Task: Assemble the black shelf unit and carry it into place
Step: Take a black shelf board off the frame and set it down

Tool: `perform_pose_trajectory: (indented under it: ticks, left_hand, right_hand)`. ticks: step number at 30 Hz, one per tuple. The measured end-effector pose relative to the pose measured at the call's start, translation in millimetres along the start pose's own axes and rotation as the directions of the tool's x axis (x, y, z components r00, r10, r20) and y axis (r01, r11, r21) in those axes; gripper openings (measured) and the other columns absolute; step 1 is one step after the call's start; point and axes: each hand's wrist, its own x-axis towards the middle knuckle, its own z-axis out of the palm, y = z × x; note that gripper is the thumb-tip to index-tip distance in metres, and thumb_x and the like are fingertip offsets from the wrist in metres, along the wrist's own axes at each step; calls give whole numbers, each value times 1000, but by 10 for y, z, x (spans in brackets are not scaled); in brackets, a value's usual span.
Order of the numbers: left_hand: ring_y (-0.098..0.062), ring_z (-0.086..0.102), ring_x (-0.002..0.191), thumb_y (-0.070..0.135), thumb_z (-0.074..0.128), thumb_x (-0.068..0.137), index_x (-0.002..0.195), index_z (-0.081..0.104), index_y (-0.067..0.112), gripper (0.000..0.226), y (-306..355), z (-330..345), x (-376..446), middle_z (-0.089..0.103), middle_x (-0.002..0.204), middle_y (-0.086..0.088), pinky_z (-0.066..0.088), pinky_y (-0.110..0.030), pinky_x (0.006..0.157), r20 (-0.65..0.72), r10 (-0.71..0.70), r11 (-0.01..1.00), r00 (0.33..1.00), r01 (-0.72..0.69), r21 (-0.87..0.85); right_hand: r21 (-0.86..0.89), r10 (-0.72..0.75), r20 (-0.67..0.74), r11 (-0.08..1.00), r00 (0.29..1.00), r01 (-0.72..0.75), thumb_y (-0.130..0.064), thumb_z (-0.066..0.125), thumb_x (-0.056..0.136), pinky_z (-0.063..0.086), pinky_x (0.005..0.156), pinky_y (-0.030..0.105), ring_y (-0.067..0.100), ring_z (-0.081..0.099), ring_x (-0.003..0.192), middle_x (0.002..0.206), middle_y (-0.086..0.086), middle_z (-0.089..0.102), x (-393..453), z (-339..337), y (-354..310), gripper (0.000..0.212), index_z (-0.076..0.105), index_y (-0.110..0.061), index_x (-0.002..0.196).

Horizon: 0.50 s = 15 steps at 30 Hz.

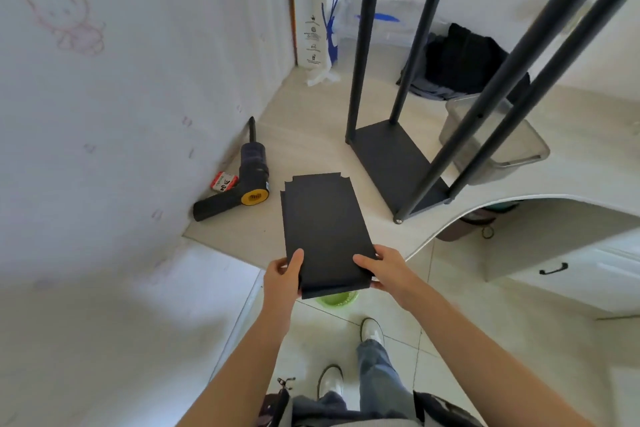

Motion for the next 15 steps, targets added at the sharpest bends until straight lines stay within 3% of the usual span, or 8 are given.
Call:
perform_pose_trajectory:
  ticks: [4, 8, 12, 15]
  left_hand:
    - [-23, 62, 100, 39, 66, 95, 120, 53, 12, 39, 6, -46, -306, 62, 110, -9, 57, -45, 93, 23, 1, 1000, 1000, 0, -15]
    - [-24, 60, 104, 40, 69, 93, 120, 53, 15, 41, 28, -6, -612, 60, 113, -9, 55, -37, 81, 71, 47, 999, 996, -49, 24]
    - [-21, 62, 98, 41, 71, 91, 112, 53, 17, 37, 65, 86, -902, 62, 110, -7, 51, -29, 63, 194, 28, 996, 981, -44, 79]
    - [-23, 67, 94, 40, 72, 89, 107, 55, 17, 34, 1, 218, -1172, 67, 105, -9, 53, -29, 63, 311, -55, 992, 949, 16, 129]
  right_hand:
    - [98, 21, -20, 995, 1000, -19, -17, 62, 96, 54, 62, 19, 13, 66, 93, 112, 4, 70, -383, -48, 97, 21, 62, -13, 117]
    - [153, 18, -52, 988, 998, -10, -19, 63, 95, 56, 70, 23, 14, 68, 94, 109, 3, 72, -773, -213, 191, 22, 65, -12, 116]
    - [190, 28, -125, 982, 992, -4, -20, 65, 94, 56, 71, 26, 13, 70, 87, 102, 4, 74, -1165, -450, 299, 19, 69, -12, 110]
    - [220, 63, -193, 975, 979, -19, -20, 65, 94, 56, 69, 25, 12, 70, 78, 90, 2, 74, -1476, -691, 442, 16, 71, -9, 105]
